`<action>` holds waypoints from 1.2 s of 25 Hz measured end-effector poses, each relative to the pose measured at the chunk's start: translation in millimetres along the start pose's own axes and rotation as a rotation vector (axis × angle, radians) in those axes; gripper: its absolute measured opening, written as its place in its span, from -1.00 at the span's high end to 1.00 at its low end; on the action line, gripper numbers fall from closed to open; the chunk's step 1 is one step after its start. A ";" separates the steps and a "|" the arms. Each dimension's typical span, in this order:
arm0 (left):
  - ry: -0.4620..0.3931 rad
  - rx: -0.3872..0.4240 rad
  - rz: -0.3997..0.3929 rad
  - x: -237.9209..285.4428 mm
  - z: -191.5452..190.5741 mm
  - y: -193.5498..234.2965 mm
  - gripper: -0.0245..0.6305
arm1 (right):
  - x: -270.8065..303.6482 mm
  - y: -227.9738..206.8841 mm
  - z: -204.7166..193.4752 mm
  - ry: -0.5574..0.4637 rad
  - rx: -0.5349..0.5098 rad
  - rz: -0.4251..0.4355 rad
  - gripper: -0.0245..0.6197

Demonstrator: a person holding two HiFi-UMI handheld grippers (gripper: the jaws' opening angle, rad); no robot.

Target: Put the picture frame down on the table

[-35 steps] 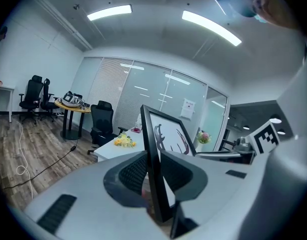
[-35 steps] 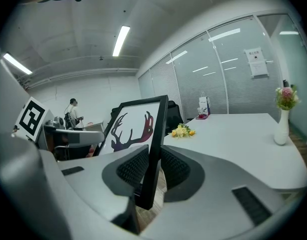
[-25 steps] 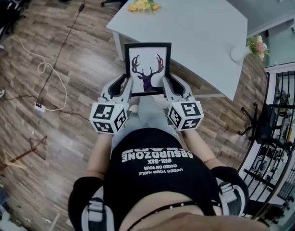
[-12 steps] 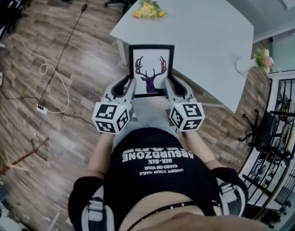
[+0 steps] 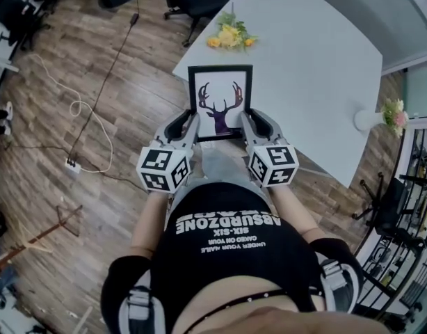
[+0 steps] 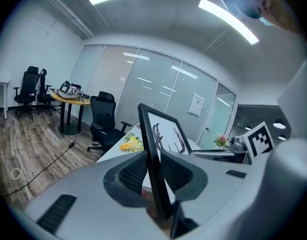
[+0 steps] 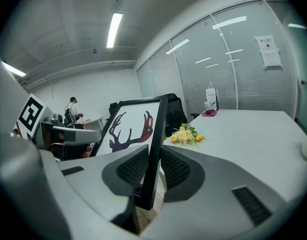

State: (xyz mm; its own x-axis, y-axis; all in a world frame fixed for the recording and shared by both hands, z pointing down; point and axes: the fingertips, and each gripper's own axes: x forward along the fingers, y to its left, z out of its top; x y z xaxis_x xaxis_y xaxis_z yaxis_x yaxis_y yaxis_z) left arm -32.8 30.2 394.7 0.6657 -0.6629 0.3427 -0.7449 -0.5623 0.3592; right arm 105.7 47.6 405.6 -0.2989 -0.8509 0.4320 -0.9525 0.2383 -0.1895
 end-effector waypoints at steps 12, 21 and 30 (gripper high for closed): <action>0.041 -0.057 0.047 59.6 19.5 52.9 0.63 | 84.0 -24.6 22.2 0.079 -0.011 0.039 0.65; 0.069 -0.119 0.115 92.7 21.0 99.5 0.63 | 145.3 -30.0 30.0 0.128 -0.055 0.096 0.65; 0.113 -0.135 0.151 120.0 16.3 123.7 0.63 | 184.4 -42.1 26.4 0.177 -0.058 0.120 0.65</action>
State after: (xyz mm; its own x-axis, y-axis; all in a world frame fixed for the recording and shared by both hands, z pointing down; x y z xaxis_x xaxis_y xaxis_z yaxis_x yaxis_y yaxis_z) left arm -45.7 -127.0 466.1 0.5536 -0.6704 0.4942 -0.8287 -0.3843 0.4070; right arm 92.2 -131.8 469.9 -0.4114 -0.7204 0.5583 -0.9095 0.3641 -0.2004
